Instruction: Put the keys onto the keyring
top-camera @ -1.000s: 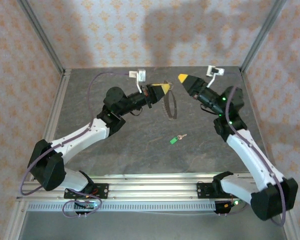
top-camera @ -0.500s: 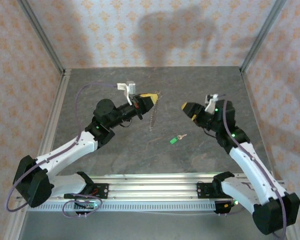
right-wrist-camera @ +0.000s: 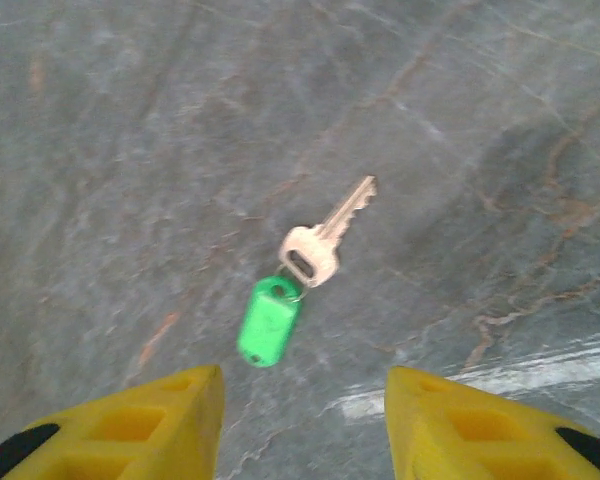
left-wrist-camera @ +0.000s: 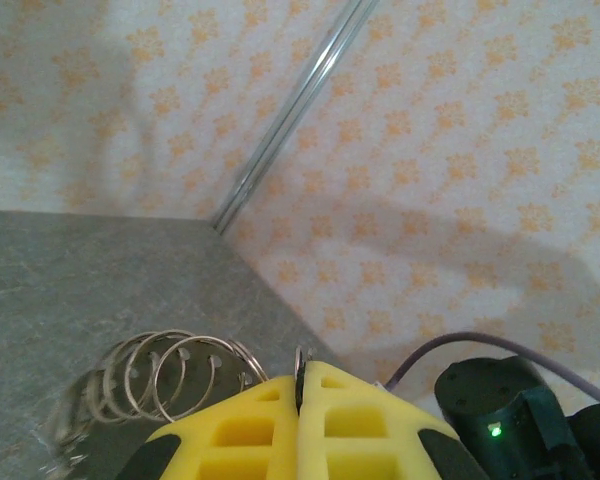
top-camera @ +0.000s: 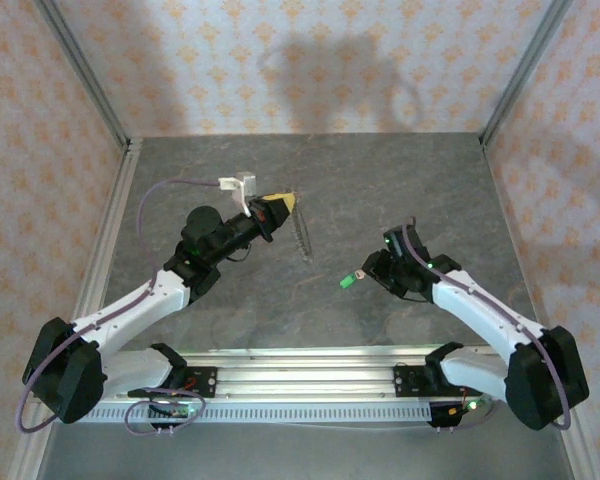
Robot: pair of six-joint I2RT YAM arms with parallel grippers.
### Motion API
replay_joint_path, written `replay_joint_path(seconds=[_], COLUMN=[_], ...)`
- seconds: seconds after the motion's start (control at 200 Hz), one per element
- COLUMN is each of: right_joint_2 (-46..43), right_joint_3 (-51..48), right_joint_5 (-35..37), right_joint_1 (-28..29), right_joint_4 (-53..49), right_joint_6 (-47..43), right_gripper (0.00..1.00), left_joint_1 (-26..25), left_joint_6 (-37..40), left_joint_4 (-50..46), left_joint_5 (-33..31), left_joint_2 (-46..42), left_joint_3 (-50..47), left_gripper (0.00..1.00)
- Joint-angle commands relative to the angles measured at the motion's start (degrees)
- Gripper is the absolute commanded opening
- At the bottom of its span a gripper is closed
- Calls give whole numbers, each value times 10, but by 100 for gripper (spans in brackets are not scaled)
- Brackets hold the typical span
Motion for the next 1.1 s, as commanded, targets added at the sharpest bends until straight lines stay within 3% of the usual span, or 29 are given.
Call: replay_joint_path(seconds=[0.0,0.58,1.091], right_joint_2=[25,206,260], right_joint_3=[0,71,84], right_joint_5=[58,64,59], right_joint_1=[17,55,55], right_joint_4=[-5,63,78], right_joint_6=[50,83,85], right_gripper=[46,38,35], left_joint_1=[4,7,10], left_joint_6=[7,7,-9], left_joint_4=[62,54,48], left_joint_5=[6,29,37], left_joint_2=[-3,-5,-9], left_joint_3=[3,11,14], left_gripper=[0,0,0])
